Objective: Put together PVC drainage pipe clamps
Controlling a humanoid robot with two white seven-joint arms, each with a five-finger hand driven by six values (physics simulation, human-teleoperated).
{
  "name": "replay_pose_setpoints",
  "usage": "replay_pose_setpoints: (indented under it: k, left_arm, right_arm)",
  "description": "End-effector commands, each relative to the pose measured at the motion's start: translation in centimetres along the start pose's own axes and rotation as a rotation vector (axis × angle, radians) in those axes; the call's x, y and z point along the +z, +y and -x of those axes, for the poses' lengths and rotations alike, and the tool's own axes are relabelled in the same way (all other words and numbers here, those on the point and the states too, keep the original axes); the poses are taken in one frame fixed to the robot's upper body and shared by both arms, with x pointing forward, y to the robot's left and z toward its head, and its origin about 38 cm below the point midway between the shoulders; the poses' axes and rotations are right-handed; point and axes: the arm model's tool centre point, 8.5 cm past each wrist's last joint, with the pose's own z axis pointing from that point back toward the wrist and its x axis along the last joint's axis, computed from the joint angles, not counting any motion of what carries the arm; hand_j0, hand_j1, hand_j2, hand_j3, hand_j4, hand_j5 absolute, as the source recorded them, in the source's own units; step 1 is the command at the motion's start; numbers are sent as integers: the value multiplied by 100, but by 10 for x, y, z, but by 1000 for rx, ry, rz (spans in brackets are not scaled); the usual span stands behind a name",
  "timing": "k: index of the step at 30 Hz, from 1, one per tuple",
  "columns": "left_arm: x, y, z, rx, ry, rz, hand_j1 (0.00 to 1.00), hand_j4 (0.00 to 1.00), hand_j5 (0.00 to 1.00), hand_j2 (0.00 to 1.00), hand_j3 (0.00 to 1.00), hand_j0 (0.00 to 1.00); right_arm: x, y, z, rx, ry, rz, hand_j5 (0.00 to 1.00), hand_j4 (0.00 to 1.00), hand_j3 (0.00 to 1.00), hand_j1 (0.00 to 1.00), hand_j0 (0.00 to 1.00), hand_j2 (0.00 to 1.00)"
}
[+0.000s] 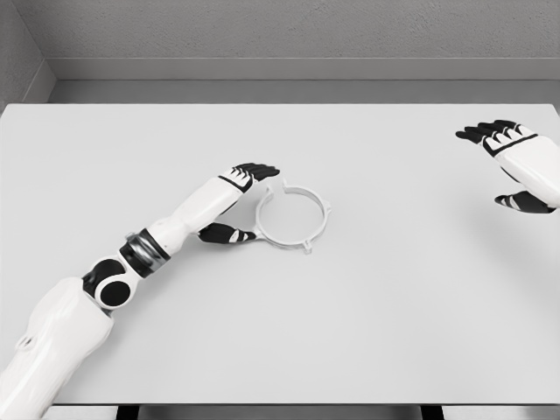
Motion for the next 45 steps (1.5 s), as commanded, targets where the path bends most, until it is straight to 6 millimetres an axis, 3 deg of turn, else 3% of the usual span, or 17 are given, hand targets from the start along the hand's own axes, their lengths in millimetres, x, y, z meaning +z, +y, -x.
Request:
replay_pose_setpoints:
  k: [1,45]
  left_arm:
    - [0,0,0,6,2,-4,100,100,100,100,100,100]
    - [-16,-4,-4,37,-8,-33,100,100,100,100,100,100]
  right_arm:
    - [0,-1,0,-5,-1,5,100,100,100,100,100,100]
    - [1,-5,-5,11,-11,14,100,100,100,100,100,100]
